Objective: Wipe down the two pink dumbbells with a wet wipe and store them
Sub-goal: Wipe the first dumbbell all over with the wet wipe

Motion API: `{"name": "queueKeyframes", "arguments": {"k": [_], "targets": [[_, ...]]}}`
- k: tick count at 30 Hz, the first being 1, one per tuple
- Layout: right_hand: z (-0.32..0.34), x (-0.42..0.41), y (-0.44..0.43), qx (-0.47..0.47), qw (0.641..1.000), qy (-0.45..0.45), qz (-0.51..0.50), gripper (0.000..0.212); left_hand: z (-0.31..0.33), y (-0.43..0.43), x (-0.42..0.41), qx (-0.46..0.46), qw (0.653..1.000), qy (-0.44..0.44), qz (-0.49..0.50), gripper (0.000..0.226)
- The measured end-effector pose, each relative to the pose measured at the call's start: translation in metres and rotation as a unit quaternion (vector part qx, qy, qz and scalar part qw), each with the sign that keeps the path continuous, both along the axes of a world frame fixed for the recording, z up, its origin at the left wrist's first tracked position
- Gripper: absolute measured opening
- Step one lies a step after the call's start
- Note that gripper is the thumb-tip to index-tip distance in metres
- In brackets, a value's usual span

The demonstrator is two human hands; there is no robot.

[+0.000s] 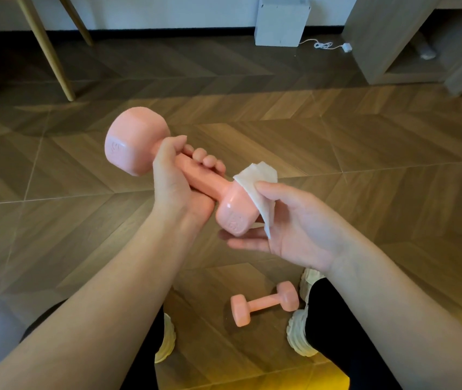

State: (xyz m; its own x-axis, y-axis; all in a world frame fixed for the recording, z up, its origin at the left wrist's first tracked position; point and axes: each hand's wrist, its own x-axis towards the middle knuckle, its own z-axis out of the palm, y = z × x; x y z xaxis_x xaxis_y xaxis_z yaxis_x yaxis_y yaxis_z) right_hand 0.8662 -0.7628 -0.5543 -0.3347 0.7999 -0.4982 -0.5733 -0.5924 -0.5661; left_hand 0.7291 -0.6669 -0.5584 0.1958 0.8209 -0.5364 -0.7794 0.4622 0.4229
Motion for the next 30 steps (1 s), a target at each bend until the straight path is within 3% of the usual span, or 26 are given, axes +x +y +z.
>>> {"name": "queueKeyframes", "arguments": {"k": [2,5,9,13,17,23,26,30], "targets": [[-0.002,-0.002,0.0,0.015,0.999,-0.028,-0.03,0.059,0.0,-0.001,0.003,-0.013,1.0,0.021,0.001,0.029],[-0.005,-0.009,0.0,0.032,0.988,-0.139,-0.063,0.063,-0.001,-0.002,0.006,-0.044,0.999,0.025,0.013,0.032],[-0.008,-0.02,0.0,0.039,0.966,-0.244,-0.079,0.057,0.0,-0.001,0.005,-0.036,0.999,0.027,0.009,0.033],[-0.007,-0.018,0.002,0.041,0.977,-0.196,-0.077,0.039,0.002,0.001,0.003,-0.034,0.999,0.03,-0.005,0.033],[-0.003,-0.008,0.0,0.087,0.989,-0.116,-0.023,0.049,0.003,0.006,-0.003,-0.043,0.999,0.023,0.013,0.032],[-0.013,-0.029,-0.001,0.073,0.96,-0.263,-0.055,0.054,0.002,-0.002,-0.002,-0.012,0.999,0.049,-0.007,0.03],[-0.012,-0.028,0.001,0.054,0.973,-0.21,-0.074,0.045,0.004,-0.001,-0.001,-0.009,0.999,0.051,-0.014,0.031],[-0.008,-0.015,0.0,0.089,0.988,-0.125,-0.036,0.051,0.004,0.005,-0.004,-0.019,0.999,0.04,0.0,0.033]]}}
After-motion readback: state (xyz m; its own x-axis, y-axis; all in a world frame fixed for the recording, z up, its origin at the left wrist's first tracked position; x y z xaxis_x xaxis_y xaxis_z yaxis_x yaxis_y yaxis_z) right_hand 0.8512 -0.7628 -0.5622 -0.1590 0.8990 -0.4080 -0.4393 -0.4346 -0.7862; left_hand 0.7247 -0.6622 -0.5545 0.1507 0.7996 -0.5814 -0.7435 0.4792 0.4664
